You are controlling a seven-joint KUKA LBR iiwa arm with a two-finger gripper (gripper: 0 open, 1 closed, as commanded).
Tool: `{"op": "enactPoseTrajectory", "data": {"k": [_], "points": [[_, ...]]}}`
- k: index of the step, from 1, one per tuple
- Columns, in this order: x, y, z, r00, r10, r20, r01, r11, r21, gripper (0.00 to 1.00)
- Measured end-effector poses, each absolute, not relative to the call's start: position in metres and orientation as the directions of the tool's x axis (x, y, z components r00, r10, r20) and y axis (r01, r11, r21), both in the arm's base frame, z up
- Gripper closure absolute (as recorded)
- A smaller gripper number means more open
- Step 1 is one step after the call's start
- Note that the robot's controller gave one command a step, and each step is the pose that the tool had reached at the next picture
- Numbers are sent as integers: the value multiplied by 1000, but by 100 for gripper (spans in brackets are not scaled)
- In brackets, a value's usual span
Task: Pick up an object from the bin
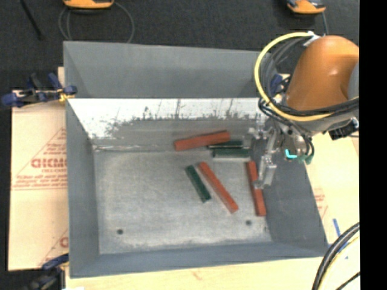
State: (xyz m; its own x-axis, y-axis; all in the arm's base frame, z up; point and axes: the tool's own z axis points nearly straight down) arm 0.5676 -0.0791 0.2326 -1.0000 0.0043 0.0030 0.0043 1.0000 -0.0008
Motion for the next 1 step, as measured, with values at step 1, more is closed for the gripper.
{"op": "enactPoseTrajectory", "data": {"k": [1], "points": [[591,-9,69,-937,349,-1,349,937,2,0]]}}
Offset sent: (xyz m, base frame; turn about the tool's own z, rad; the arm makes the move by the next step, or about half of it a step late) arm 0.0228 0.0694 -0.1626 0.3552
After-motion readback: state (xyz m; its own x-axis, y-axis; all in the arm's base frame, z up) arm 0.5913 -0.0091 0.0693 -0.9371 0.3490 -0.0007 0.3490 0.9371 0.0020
